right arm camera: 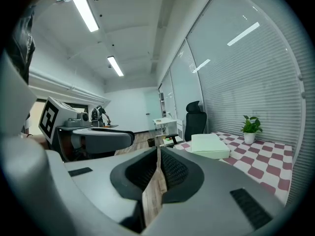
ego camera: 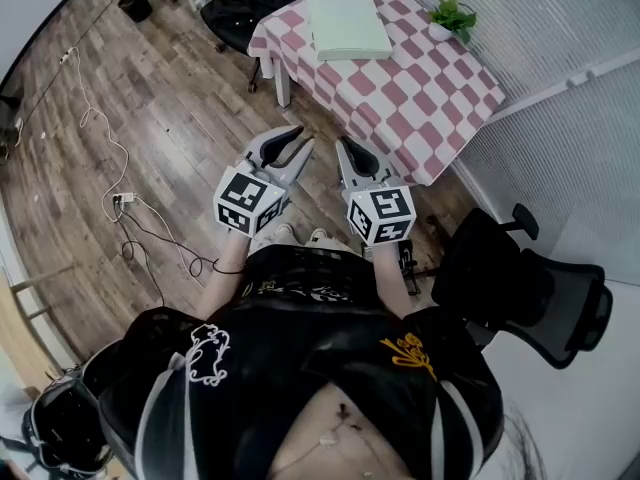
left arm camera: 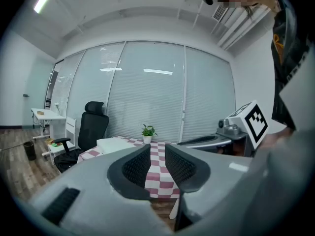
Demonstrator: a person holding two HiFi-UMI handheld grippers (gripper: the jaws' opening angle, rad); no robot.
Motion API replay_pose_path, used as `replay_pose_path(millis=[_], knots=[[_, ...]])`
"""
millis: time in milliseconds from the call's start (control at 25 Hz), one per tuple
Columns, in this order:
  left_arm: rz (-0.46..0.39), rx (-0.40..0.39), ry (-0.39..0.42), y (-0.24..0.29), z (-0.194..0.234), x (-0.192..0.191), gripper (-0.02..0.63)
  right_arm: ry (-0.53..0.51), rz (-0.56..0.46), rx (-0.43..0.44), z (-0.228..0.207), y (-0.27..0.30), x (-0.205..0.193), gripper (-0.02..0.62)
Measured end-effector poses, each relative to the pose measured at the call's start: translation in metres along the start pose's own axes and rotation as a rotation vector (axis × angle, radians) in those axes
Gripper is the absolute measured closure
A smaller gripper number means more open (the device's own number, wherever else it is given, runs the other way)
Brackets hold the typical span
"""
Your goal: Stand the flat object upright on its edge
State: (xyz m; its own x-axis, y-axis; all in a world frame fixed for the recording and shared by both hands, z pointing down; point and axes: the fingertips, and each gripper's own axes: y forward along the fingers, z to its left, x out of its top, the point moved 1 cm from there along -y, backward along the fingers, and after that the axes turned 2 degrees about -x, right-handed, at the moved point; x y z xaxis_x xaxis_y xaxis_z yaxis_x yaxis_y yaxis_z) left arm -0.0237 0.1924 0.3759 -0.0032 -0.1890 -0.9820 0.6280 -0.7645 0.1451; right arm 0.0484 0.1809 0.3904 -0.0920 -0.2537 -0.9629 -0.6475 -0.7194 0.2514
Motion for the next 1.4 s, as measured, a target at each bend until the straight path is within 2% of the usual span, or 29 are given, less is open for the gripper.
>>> replay_pose_path(millis=[480, 840, 1120, 1400], knots=[[0.039, -0.042, 0.003, -0.018, 0.017, -0.013, 0.505, 0.028, 0.009, -0.041, 0.015, 0.013, -0.008, 0.566], [0.071, -0.087, -0.033, -0.020, 0.021, -0.031, 0.505, 0.049, 0.061, -0.071, 0.020, 0.015, -0.026, 0.566], [0.088, -0.092, -0.047, 0.003, 0.037, -0.035, 0.505, 0.074, 0.073, -0.092, -0.004, 0.029, -0.028, 0.566], [0.099, -0.046, -0.046, 0.048, 0.075, -0.029, 0.505, 0.073, 0.058, -0.086, -0.060, 0.070, -0.013, 0.566]])
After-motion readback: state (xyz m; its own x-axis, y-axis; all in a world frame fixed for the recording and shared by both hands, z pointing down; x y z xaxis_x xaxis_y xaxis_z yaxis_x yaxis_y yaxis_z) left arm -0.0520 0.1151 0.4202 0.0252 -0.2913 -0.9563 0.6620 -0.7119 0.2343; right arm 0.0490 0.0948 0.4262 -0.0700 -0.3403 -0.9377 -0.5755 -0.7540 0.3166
